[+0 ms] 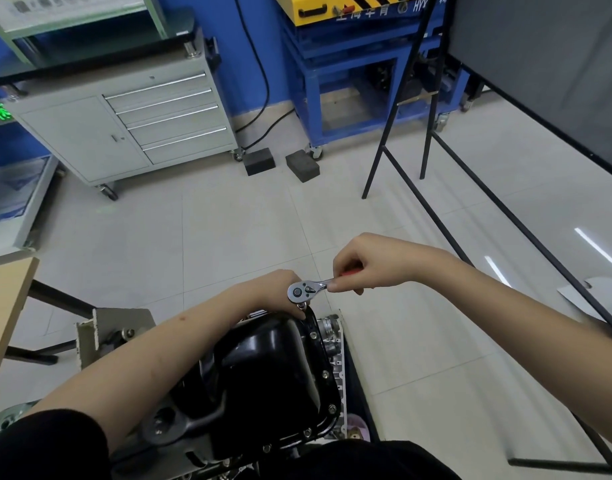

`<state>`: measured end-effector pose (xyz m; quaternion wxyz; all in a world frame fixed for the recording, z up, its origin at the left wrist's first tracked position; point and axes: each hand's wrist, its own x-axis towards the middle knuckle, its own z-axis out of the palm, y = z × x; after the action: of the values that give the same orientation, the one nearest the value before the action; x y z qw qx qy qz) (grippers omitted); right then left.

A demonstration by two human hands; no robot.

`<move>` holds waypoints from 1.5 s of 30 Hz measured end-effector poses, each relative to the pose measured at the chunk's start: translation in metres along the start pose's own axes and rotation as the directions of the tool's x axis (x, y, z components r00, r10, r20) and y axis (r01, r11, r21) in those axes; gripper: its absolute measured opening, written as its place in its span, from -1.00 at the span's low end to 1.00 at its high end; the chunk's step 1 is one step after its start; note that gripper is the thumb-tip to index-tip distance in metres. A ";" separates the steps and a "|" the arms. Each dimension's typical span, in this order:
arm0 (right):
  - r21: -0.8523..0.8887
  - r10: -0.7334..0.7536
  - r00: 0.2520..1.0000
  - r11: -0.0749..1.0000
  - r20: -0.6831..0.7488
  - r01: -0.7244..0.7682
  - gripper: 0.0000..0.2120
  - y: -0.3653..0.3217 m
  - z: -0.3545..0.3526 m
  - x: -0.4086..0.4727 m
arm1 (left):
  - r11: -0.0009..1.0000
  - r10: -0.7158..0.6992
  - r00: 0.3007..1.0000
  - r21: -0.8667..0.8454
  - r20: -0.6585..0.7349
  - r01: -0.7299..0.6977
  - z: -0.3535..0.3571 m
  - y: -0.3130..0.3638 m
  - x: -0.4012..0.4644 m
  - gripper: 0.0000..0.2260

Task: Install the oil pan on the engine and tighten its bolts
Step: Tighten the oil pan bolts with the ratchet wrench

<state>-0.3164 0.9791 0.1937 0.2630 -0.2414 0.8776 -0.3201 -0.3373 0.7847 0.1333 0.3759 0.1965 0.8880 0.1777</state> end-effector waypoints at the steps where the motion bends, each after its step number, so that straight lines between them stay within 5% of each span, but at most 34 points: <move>1: -0.011 -0.007 1.000 1.000 0.003 0.007 -0.81 -0.001 -0.001 -0.001 | 1.000 -0.002 1.000 -0.008 -0.010 0.002 0.000 -0.001 0.000 -0.81; 3: -0.023 -0.035 0.999 0.999 0.001 0.035 -0.93 -0.003 -0.001 -0.002 | 1.000 -0.001 0.999 -0.028 -0.038 0.000 0.002 -0.003 0.001 -0.79; 8: -0.229 -0.087 0.994 0.971 -0.067 0.070 -0.68 -0.014 0.015 0.001 | 0.999 0.001 0.998 -0.038 -0.069 -0.004 0.006 -0.008 0.007 -0.82; 12: -0.286 -0.086 0.985 0.957 -0.149 0.040 -0.71 -0.022 0.027 0.005 | 1.000 0.001 0.998 -0.019 -0.066 -0.002 0.005 -0.006 0.009 -0.89; 23: -0.590 -0.187 0.972 0.772 0.145 0.236 -0.67 -0.043 0.021 0.012 | 0.998 -0.059 0.998 0.028 0.031 0.058 -0.002 -0.005 -0.001 -0.93; 28: -0.635 -0.154 0.988 0.765 -0.016 0.109 -0.74 -0.038 0.016 0.013 | 0.999 -0.030 1.000 -0.043 0.006 0.030 -0.003 0.000 -0.007 -0.72; 31: -0.633 -0.113 0.991 0.774 -0.077 0.039 -0.70 -0.040 0.018 0.010 | 0.996 0.020 0.998 0.082 -0.055 -0.015 0.000 0.008 -0.014 -0.75; 38: -0.785 -0.270 0.962 0.586 0.044 0.201 -0.81 -0.041 0.017 0.012 | 0.982 0.104 0.994 0.163 -0.040 -0.096 -0.001 0.017 -0.017 -0.82; 45: -0.701 -0.147 0.984 0.712 -0.099 0.036 -0.70 -0.045 0.030 0.009 | 0.985 0.073 0.995 0.161 -0.071 -0.060 -0.003 0.025 -0.022 -0.74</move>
<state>-0.2933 0.9300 0.2024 0.0713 -0.3413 0.9372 0.0039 -0.3198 0.7953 0.1597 0.3184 0.2483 0.9061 0.1262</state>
